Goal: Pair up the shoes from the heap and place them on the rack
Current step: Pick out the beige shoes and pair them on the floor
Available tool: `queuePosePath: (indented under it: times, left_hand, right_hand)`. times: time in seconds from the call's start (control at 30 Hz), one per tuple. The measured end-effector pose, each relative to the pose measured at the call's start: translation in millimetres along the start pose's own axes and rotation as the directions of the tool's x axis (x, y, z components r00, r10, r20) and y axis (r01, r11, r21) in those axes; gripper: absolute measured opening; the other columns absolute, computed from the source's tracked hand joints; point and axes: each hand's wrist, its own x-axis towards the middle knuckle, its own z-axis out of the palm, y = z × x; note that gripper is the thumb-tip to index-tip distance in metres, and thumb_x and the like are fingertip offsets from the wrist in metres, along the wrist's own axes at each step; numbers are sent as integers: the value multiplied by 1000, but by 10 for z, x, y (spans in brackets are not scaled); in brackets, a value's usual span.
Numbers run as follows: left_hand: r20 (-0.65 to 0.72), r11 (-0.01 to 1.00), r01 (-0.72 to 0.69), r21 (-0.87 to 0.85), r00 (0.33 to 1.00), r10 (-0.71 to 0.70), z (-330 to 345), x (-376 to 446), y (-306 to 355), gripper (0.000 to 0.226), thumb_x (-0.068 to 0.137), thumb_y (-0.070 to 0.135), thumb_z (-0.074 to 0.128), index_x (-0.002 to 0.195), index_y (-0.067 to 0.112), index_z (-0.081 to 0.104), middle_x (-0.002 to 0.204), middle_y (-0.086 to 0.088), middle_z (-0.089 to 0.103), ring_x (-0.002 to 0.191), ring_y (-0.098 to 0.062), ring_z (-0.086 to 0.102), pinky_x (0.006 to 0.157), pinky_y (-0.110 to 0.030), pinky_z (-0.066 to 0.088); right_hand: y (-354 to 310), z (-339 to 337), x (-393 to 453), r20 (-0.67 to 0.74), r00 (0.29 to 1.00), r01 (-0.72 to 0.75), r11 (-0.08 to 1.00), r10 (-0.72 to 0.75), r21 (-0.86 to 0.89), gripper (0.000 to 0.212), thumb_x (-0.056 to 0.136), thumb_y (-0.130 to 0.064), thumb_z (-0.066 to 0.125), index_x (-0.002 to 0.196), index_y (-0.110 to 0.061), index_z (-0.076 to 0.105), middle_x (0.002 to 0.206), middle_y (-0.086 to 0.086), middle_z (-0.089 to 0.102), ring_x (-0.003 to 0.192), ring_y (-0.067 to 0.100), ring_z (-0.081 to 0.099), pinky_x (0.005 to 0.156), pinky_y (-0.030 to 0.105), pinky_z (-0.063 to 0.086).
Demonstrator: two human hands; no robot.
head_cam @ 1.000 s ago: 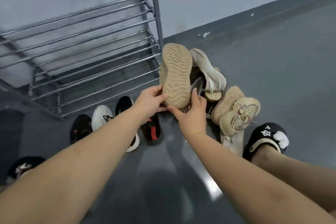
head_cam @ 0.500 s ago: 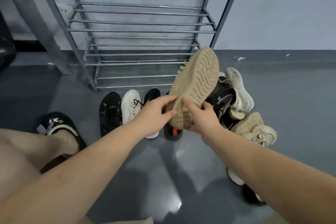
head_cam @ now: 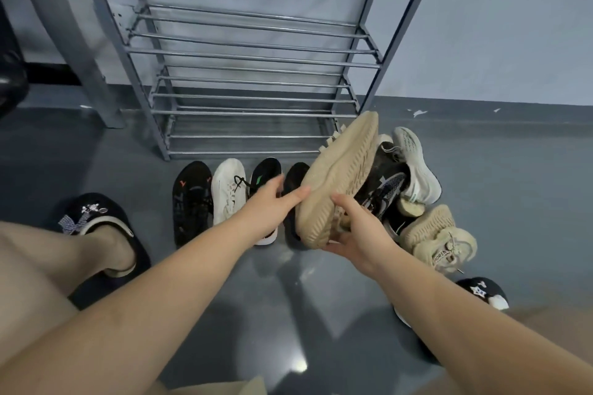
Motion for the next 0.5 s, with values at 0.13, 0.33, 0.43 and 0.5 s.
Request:
queuePosePath:
  times: [0.13,0.33,0.43,0.5]
  left_hand:
    - [449,896,360,-261,867,-218,113,-67,-4,72,65,70,51,113,18,65,114,-10,67,106,-29,61,89,-40,46]
    - [389,880,274,-389,914,-112,203,-44,4,46,73,52,60,101,15,68,102,-7,72,100,-25,65,94,-41,49]
    - [318,925,194,-327,944,-86,206,-58,-41,28,79,40,65,94,16,68,90,-6,69,92,-27,59,81,-36,46]
    - [296,944,170,-284,952,-83,246,-82,-61,22,78,36,70,92,20,65,92,-5,67,91,-24,58,80,-37,45]
  right_hand:
    - [56,-92,-83,89,996,-28,998,22,61,21,91,-31,55,102,-15,65,88,6,66,91,28,62,90,53,52]
    - [93,-229,-148,72,997,33,997,-28,-64,35,91,-33,57,123,-21,61,117,-2,64,113,16,56,96,40,46]
    - [132,-242,-179,119,990,79,994,-69,-81,28,97,-24,49,122,-20,62,106,-4,71,103,11,63,94,37,48]
    - [149,-227,-200,125,988,98,993,-90,-58,27,98,-27,48,117,-16,64,102,-1,73,94,13,67,87,37,53]
